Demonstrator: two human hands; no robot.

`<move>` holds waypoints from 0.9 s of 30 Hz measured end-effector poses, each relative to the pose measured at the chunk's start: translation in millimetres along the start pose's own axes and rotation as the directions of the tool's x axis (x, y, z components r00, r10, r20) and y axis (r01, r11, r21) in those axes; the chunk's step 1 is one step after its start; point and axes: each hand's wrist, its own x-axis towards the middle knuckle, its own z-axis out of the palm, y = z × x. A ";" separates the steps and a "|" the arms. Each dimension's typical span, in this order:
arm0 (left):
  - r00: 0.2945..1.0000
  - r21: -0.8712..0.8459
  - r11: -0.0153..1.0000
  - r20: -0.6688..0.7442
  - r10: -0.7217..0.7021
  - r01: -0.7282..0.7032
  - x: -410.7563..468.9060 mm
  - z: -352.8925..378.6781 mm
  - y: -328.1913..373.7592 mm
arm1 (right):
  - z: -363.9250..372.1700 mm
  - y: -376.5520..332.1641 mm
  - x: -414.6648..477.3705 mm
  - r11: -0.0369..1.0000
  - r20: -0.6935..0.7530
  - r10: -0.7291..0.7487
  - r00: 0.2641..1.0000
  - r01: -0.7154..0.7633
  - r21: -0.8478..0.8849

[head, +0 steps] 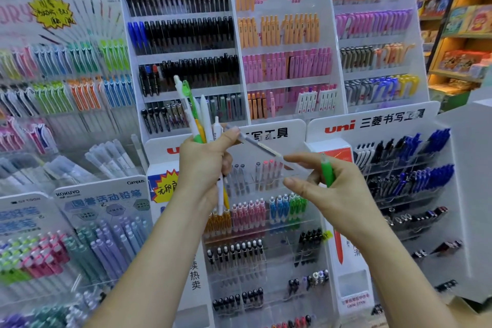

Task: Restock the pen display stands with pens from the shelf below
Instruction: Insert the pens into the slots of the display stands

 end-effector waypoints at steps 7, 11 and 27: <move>0.994 0.102 0.991 0.057 -0.095 0.089 -6.6 6.5 -9.4 | -1.0 5.7 5.8 0.925 -0.283 0.038 0.958 0.073 0.372; 0.976 0.272 0.956 0.150 -0.155 0.109 -7.2 8.2 -11.7 | -13.6 8.3 11.9 0.884 -0.293 0.095 0.951 0.055 0.465; 0.976 0.330 0.944 0.209 -0.067 -0.005 14.9 10.6 -5.5 | -29.3 27.6 39.9 0.877 -0.287 0.183 0.940 -0.024 0.480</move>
